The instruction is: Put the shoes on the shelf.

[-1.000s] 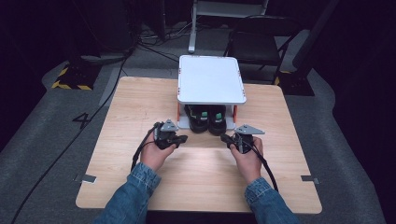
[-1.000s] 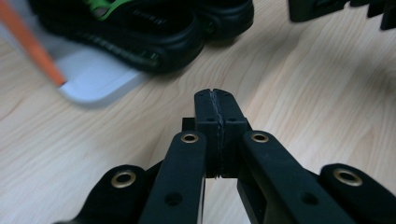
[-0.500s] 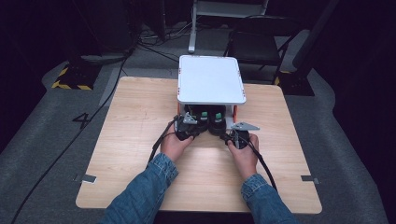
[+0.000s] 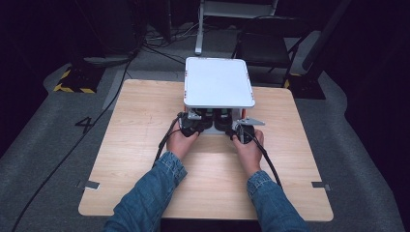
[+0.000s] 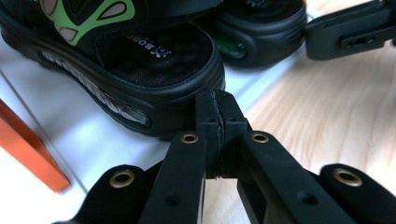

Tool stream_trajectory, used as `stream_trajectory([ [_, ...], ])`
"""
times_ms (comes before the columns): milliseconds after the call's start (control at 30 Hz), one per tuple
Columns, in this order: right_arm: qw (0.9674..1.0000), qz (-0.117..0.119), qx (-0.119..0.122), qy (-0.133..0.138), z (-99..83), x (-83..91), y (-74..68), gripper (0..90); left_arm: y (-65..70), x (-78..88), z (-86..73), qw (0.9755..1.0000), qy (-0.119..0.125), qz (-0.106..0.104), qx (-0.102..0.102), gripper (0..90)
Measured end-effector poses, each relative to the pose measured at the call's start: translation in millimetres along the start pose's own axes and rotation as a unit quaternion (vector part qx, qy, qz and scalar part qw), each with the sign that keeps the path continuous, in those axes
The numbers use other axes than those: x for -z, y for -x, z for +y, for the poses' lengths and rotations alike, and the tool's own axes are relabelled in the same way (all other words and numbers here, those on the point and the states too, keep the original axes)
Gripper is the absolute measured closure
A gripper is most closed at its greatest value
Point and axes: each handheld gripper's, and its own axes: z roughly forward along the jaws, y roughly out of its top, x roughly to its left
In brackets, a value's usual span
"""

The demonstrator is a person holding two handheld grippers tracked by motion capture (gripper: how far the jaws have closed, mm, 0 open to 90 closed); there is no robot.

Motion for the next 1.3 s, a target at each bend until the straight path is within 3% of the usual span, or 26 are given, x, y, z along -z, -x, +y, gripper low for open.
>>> stream_trajectory([
  [100,1.0,0.003,-0.007,0.002,3.4,-7.3,3.3,90.0,-7.9,-1.9,2.0,0.9999,0.006,0.005,0.014,89.6],
  [200,1.0,0.0,-0.005,-0.002,6.8,-12.9,3.8,90.0,-13.9,-3.8,-0.8,0.9997,0.005,-0.006,0.025,88.8],
  [333,0.9999,-0.002,-0.01,0.001,10.1,-16.1,3.4,89.4,-8.6,-3.1,0.2,0.9996,0.02,-0.008,0.016,81.2],
  [400,1.0,-0.001,-0.009,0.004,9.4,-14.7,2.6,84.5,-6.1,1.9,1.9,0.9995,0.027,-0.011,0.015,78.8],
  [500,1.0,0.003,-0.006,0.007,7.9,-7.8,-0.1,82.2,-1.8,10.8,2.2,0.9991,0.033,-0.025,0.013,75.0],
  [567,0.9999,0.009,-0.003,0.014,8.3,0.4,-2.0,79.6,3.6,18.2,-0.3,0.9985,0.033,-0.035,0.028,72.1],
  [767,0.9991,0.023,0.015,0.034,16.8,35.1,-5.4,72.9,13.6,48.4,-6.0,0.9984,0.038,-0.038,0.016,63.4],
  [1000,0.9975,0.036,0.04,0.046,22.9,79.2,-1.4,63.1,27.1,99.9,-11.9,0.9976,0.051,-0.045,-0.016,50.3],
  [1167,0.9953,0.051,0.042,0.07,24.6,110.9,7.4,51.2,30.5,132.7,-20.4,0.9968,0.063,-0.048,-0.005,42.8],
  [1300,0.9938,0.065,0.06,0.067,23.1,126.9,13.4,45.6,32.4,153.0,-32.5,0.998,0.042,-0.04,-0.023,34.7],
])
